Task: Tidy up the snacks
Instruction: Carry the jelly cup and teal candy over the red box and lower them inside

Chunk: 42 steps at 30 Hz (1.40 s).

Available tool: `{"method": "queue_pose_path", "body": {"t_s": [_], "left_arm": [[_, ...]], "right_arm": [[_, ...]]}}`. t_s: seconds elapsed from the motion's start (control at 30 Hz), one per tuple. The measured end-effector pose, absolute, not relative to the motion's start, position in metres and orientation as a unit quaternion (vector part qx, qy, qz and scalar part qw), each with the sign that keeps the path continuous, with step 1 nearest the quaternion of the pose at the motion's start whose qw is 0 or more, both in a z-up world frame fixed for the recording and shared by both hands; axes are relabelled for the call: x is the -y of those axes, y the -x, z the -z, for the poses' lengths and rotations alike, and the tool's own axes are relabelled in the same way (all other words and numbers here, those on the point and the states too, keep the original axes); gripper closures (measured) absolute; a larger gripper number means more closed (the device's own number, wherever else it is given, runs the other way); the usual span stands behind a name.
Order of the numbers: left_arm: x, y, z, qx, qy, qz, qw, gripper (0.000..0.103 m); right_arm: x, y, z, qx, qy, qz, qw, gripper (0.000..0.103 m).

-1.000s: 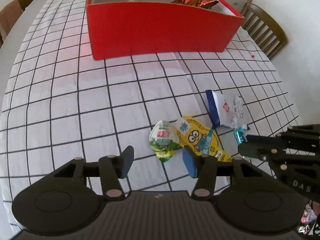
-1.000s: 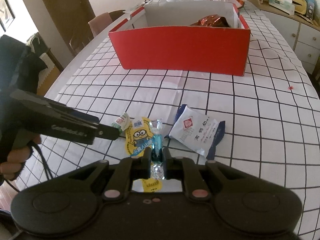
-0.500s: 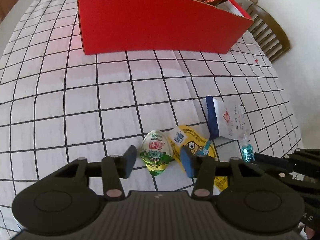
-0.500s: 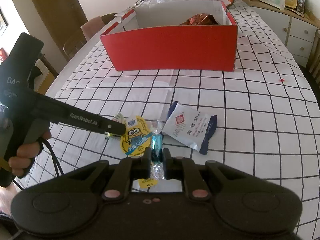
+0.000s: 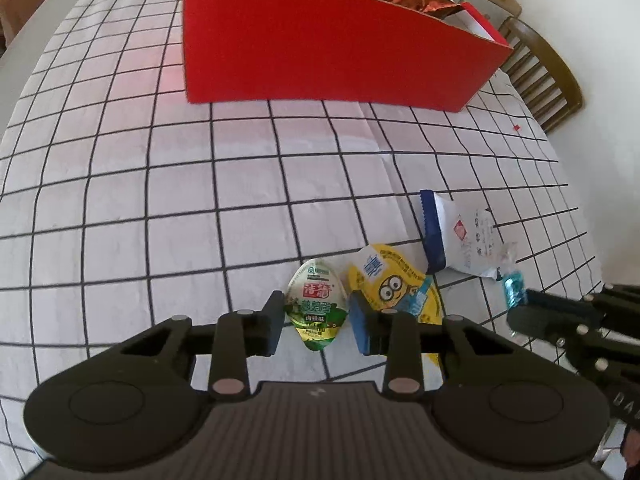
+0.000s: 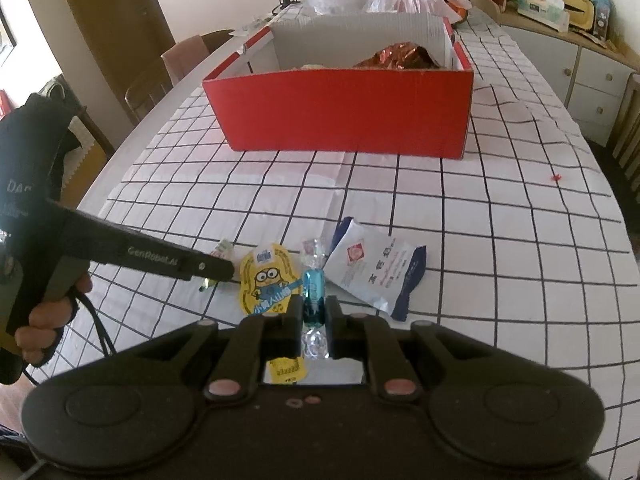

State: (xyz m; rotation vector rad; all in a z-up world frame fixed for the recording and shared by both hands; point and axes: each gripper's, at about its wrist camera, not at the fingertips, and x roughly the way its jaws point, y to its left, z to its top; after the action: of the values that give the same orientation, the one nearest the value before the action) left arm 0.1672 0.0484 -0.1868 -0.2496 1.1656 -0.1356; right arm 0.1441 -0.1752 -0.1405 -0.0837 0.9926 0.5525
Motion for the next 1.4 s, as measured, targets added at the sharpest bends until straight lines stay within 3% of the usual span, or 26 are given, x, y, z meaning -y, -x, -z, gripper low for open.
{"method": "queue_pose_path", "body": {"t_s": [0.67, 1.4], "left_arm": [[-0.061, -0.162, 0.130, -0.488, 0.152, 0.056, 0.858, 0.069], [-0.057, -0.255, 0.059, -0.426, 0.091, 0.028, 0.900, 0.069]], "right_arm": [[0.172, -0.179, 0.093, -0.422, 0.031, -0.271, 0.865, 0.094], [0.142, -0.293, 0.064, -0.385, 0.034, -0.283, 0.878, 0.094]]}}
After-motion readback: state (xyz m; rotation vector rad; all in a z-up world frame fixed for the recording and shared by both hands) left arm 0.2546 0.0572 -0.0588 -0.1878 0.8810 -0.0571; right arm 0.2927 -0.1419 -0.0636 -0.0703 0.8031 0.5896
